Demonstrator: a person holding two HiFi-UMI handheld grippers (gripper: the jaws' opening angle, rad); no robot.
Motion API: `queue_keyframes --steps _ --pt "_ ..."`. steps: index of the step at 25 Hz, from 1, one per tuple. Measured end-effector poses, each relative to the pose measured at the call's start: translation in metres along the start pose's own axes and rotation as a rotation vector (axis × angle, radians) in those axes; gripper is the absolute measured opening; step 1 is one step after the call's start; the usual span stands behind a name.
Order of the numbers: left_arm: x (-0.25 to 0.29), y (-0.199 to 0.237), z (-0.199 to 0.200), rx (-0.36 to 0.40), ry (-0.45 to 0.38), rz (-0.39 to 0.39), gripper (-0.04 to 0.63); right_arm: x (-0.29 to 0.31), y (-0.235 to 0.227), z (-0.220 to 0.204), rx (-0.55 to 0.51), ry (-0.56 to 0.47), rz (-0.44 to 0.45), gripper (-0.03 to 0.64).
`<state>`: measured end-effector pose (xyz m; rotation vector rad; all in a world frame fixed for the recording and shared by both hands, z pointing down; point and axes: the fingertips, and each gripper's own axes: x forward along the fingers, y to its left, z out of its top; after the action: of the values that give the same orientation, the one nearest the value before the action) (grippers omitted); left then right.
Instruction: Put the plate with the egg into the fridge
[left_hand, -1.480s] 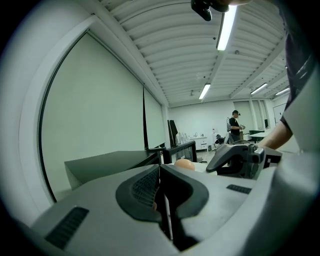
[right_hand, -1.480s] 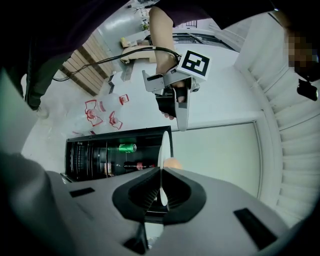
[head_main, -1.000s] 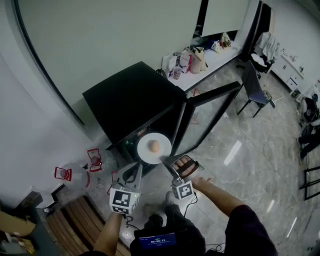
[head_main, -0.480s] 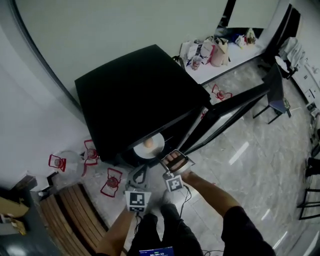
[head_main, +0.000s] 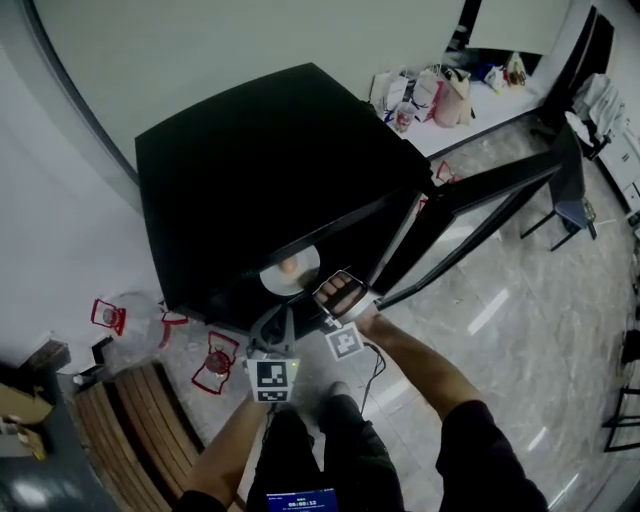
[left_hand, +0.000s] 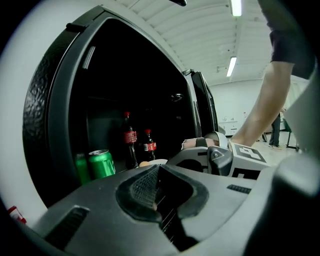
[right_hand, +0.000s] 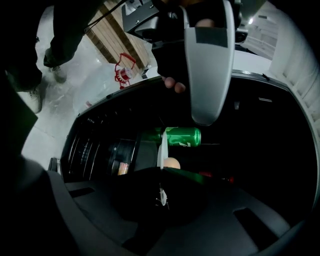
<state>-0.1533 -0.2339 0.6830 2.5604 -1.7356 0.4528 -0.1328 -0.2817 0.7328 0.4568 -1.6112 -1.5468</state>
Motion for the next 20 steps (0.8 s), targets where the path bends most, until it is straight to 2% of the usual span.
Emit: queue_keyframes --steps 4,5,8,9,11,13,17,20 --pt "0.006 -0.002 -0.009 0.013 0.005 0.002 0.009 0.005 0.011 0.005 -0.014 -0.035 0.039 0.023" --pt "0.007 -0.001 -0.01 0.01 0.008 0.003 0.009 0.006 0.019 0.008 0.009 -0.049 0.078 0.022" --pt "0.009 -0.001 -0.015 -0.003 0.011 0.005 0.009 0.006 0.049 0.017 0.194 -0.08 0.301 0.023" --pt "0.01 -0.001 -0.016 -0.004 0.012 0.005 0.009 0.007 0.051 0.017 0.23 -0.079 0.333 0.025" --pt "0.01 -0.002 -0.018 -0.012 0.016 0.004 0.009 0.009 0.048 0.016 0.251 -0.08 0.344 0.029" --pt "0.01 -0.001 -0.02 -0.022 0.019 0.003 0.009 0.007 0.047 0.016 0.248 -0.083 0.354 0.063" --pt "0.01 -0.002 -0.022 -0.024 0.022 -0.005 0.009 0.016 0.035 0.004 0.154 -0.036 0.267 0.086" --pt "0.009 -0.005 -0.025 -0.028 0.027 -0.011 0.009 0.014 0.036 0.004 0.131 -0.033 0.29 0.097"
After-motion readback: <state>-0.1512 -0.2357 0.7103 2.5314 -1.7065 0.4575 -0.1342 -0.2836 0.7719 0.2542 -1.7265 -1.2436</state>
